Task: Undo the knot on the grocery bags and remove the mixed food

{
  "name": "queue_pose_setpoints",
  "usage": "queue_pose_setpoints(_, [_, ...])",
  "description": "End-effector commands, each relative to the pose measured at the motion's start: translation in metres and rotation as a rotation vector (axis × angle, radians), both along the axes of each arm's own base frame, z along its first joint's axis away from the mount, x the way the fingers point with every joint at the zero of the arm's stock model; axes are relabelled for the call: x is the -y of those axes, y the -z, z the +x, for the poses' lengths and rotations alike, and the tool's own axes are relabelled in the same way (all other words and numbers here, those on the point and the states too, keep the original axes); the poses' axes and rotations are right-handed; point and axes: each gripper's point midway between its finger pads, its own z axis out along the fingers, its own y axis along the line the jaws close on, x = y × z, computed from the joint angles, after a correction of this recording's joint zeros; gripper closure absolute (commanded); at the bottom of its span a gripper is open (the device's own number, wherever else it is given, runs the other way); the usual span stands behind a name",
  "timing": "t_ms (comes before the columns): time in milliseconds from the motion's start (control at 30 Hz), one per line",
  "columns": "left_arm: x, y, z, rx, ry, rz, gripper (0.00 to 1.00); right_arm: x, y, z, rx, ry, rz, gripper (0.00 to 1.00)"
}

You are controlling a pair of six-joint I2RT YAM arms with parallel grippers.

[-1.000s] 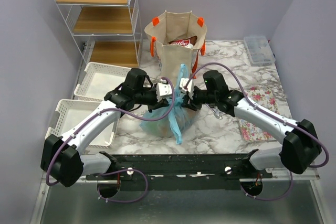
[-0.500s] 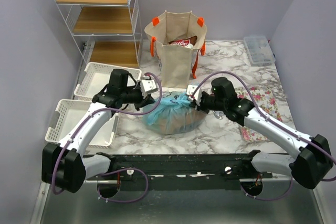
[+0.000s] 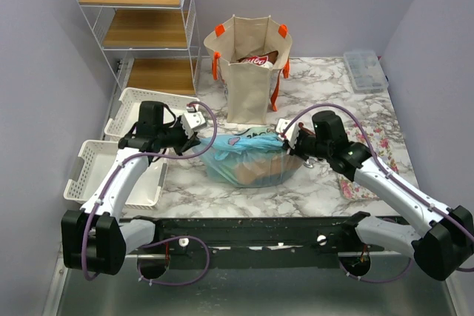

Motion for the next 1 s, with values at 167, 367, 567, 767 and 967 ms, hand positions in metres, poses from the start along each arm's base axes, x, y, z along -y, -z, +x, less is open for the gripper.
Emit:
queue_pose_setpoints(167, [-0.032, -0.005, 0.015, -0.039, -0.145, -0.017, 1.00, 0.036, 0.004, 0.004, 0.000, 0.091, -0.078, 0.99])
queue_pose_setpoints(367, [-0.022, -0.008, 0.005, -0.077, -0.115, -0.075, 1.00, 0.033, -0.002, 0.002, -0.052, 0.072, -0.043, 0.97])
queue_pose_setpoints(567, [0.029, -0.026, -0.022, -0.016, 0.037, -0.079, 0.75, -0.003, -0.036, 0.002, -0.156, 0.017, 0.096, 0.24])
queue_pose_setpoints(767, [0.043, -0.057, -0.034, 0.087, 0.088, -0.115, 0.38, -0.034, -0.059, -0.004, -0.128, -0.061, 0.124, 0.22])
queue_pose_setpoints(967, [0.077, -0.067, -0.056, 0.233, 0.239, -0.071, 0.23, -0.079, -0.059, -0.015, -0.106, -0.103, 0.124, 0.22])
